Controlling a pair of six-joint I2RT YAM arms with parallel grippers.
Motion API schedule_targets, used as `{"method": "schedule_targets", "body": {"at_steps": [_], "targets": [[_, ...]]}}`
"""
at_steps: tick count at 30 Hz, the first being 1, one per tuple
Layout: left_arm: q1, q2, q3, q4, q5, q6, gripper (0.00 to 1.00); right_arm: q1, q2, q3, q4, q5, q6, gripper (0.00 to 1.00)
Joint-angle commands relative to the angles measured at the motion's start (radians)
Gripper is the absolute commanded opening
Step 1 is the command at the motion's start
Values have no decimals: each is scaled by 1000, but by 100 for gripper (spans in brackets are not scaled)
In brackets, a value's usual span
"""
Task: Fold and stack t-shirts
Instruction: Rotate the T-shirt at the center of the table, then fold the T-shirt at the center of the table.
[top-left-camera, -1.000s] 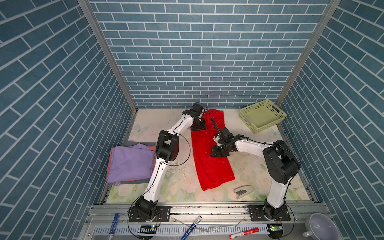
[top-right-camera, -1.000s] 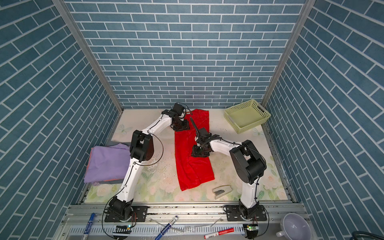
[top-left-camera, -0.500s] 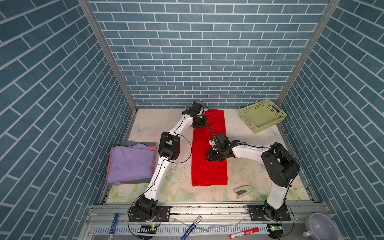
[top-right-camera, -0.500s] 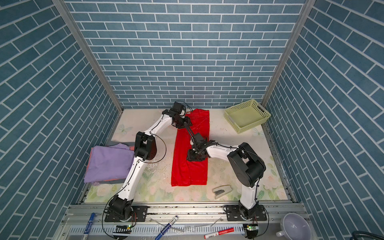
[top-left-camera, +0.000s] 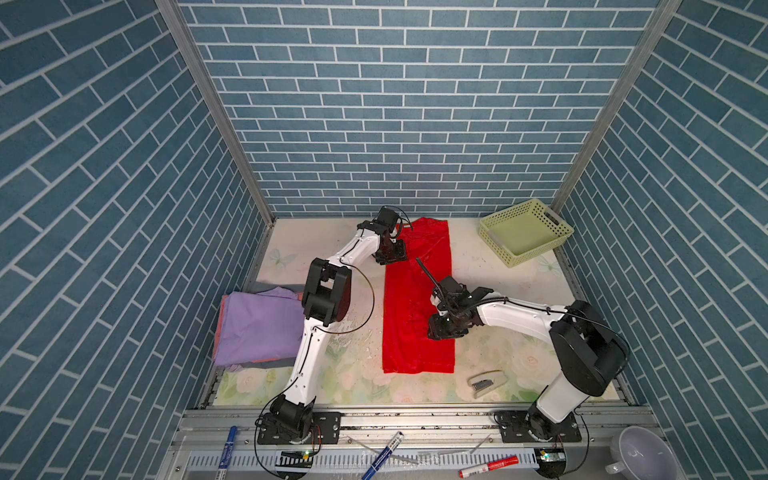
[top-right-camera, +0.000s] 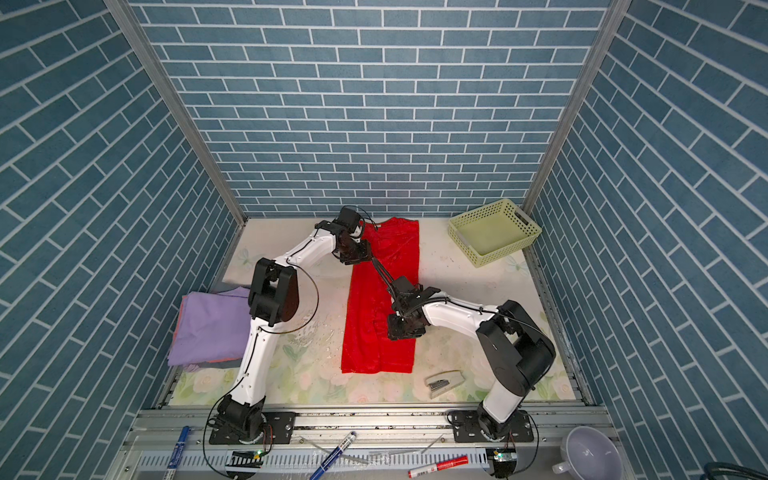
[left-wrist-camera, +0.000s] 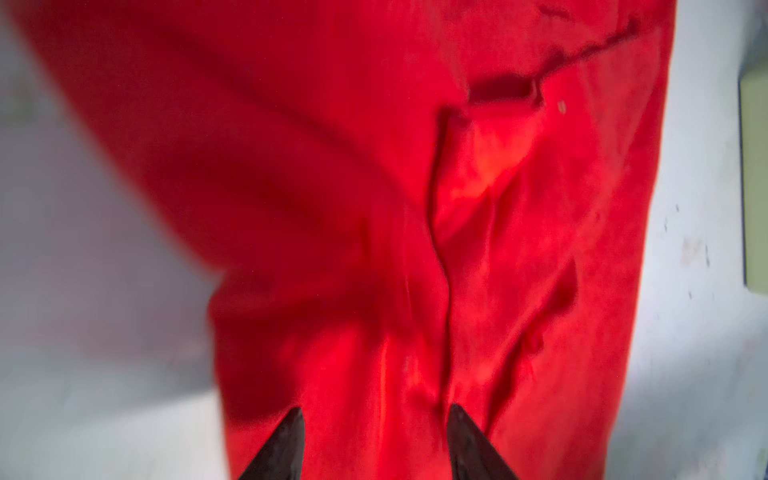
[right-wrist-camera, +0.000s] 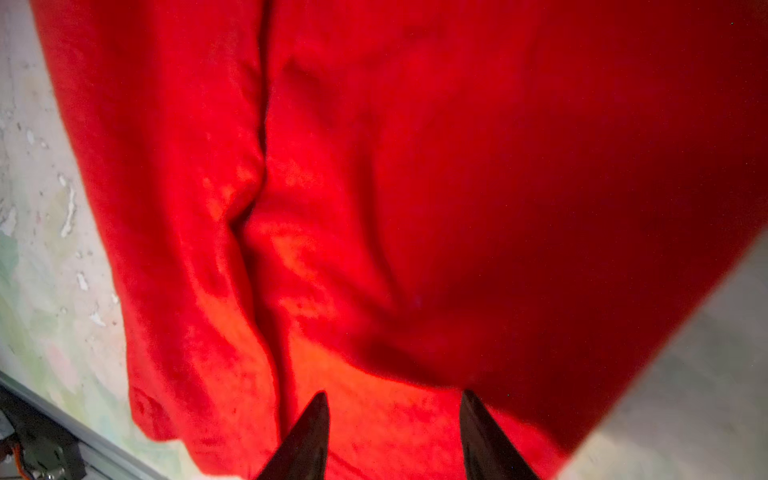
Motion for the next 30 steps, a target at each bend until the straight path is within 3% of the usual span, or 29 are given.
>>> {"method": "schedule_targets", "body": {"at_steps": [1,8,15,20,23,30], "targets": [[-34,-219,-169,4,-18,11,57,-12,-132,-26,-105,7,-60,53],[-81,-687,-871,99,-13,-173,56,-37,-284,-163,-69,-191,16,56],[-223,-1054,-1250,120,-36,-377,58,-40,-409,-318,-19,-280,85,61],[-323,-1165,-1385,144,-32,-506,58,-41,-463,-414,34,-321,179,63],[-358,-1150,-1426,194,1,-537,58,-42,-475,-466,106,-320,246,65],[-375,-1067,-1491,360,50,-548,58,-44,-351,-531,312,-330,352,64]]}}
